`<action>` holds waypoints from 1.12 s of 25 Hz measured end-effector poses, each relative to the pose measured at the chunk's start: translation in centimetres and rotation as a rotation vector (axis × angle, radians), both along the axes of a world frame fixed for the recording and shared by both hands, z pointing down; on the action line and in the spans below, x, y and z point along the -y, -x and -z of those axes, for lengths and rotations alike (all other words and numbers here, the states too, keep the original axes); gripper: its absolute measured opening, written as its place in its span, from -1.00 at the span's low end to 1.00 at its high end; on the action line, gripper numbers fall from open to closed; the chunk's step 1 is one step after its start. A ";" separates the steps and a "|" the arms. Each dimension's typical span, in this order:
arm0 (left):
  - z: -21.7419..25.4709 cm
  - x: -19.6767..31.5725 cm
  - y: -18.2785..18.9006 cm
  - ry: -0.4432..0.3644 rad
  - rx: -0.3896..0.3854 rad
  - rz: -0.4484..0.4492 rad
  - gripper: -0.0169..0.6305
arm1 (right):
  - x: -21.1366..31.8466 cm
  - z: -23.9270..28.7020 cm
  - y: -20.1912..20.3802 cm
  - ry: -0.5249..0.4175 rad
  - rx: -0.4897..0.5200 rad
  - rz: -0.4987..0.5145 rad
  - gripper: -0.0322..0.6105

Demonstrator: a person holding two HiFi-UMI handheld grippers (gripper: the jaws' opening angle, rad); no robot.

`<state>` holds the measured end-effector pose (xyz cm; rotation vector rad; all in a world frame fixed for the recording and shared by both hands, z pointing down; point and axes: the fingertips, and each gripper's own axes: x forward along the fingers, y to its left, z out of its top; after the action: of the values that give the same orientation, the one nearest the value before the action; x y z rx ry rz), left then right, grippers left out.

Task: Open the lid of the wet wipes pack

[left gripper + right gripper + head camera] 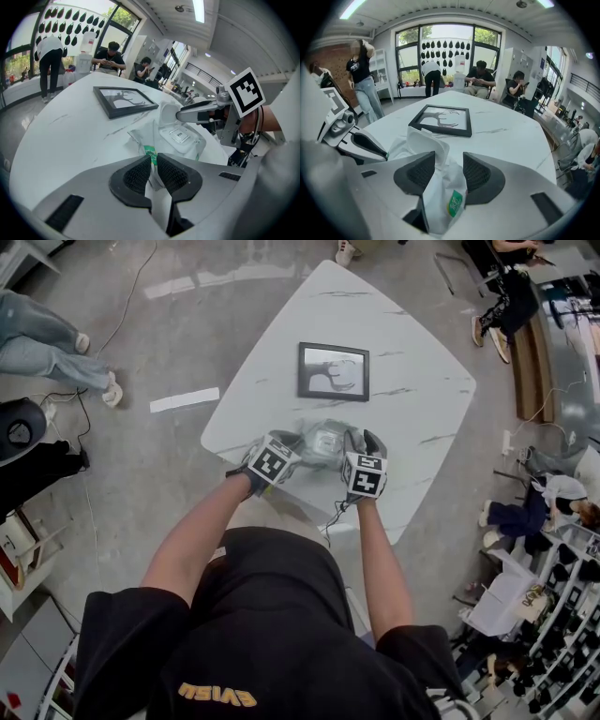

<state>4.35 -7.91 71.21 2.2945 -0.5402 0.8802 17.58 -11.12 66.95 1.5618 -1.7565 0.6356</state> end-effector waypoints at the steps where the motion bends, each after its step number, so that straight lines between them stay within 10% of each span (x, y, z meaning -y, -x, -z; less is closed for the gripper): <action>1: 0.1 0.1 0.0 0.000 0.000 0.000 -0.74 | 0.1 -0.2 -0.1 0.008 0.021 -0.017 -0.31; 28: 0.4 0.2 0.2 -0.001 0.002 0.013 -0.74 | 0.9 -2.1 0.3 0.107 0.040 0.031 -0.37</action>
<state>4.14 -8.08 70.80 2.2884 -0.5560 0.8762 17.24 -12.04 69.04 1.4553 -1.7432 0.7374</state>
